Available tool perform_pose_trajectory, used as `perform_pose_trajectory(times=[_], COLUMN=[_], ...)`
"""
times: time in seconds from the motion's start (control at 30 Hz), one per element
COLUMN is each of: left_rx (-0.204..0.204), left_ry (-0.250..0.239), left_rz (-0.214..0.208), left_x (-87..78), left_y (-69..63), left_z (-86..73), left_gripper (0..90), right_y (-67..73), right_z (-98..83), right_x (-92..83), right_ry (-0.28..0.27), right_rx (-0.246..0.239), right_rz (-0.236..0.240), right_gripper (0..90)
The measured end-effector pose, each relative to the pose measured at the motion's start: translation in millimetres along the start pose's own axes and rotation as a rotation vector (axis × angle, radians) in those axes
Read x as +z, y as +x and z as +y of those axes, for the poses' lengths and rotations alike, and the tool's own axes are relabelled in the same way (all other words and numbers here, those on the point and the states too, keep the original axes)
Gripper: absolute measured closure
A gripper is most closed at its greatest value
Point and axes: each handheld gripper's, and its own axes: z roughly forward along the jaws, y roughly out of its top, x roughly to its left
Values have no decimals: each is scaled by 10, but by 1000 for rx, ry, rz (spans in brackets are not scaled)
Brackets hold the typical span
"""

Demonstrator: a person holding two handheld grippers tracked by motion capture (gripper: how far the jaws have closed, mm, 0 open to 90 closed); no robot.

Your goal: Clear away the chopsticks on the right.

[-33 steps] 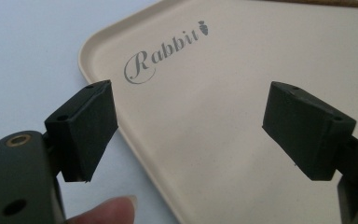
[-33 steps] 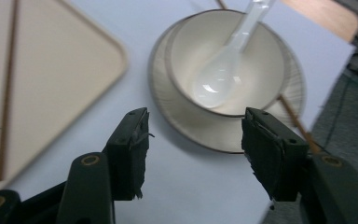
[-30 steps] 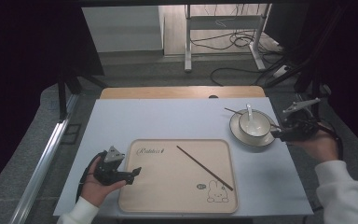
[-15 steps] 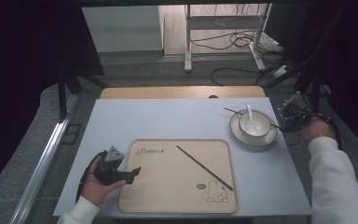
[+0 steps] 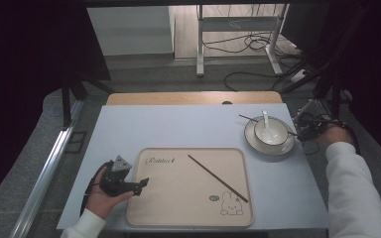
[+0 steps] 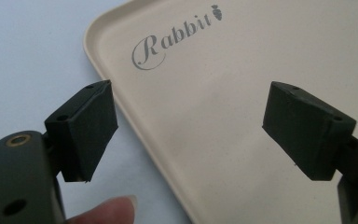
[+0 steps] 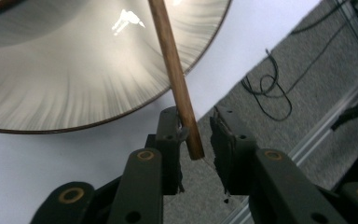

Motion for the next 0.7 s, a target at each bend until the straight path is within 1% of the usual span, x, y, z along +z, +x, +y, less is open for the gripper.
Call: perform_pose_trajectory(times=[0.07,0.1,0.2,0.23,0.3,0.33,0.37,0.47,0.53,0.6,0.63,0.7], left_rx=[-4,-5,-5,-4,-4,-5,-5,-5,-3,0,0,-2], left_ry=[2,2,3,4,3,3,2,1,1,-1,-2,-4], left_rz=[1,1,2,2,2,2,2,2,0,-3,-3,-4], left_x=[3,5,14,15,15,13,12,9,5,2,1,-1], left_y=[-5,-5,-9,-10,-10,-8,-7,-7,-9,-6,-4,-4], left_z=[0,0,2,3,3,3,2,2,2,3,3,1], left_gripper=[179,179,179,179,179,179,179,179,179,179,179,179], right_y=[3,5,11,14,19,18,18,19,26,28,26,17], right_z=[-1,-3,-3,-6,-12,-21,-21,-33,-35,-42,-49,-71], right_x=[2,5,1,-1,-14,-47,-47,-107,-146,-206,-259,-343], right_ry=[-5,-6,-8,-13,-18,-32,-32,-50,-47,-63,-76,-99], right_rx=[-6,-13,-15,-23,-15,-5,-5,17,31,67,101,138], right_rz=[0,3,5,7,18,22,22,21,17,13,4,-9], right_gripper=[750,781,790,801,825,830,830,834,838,839,839,840])
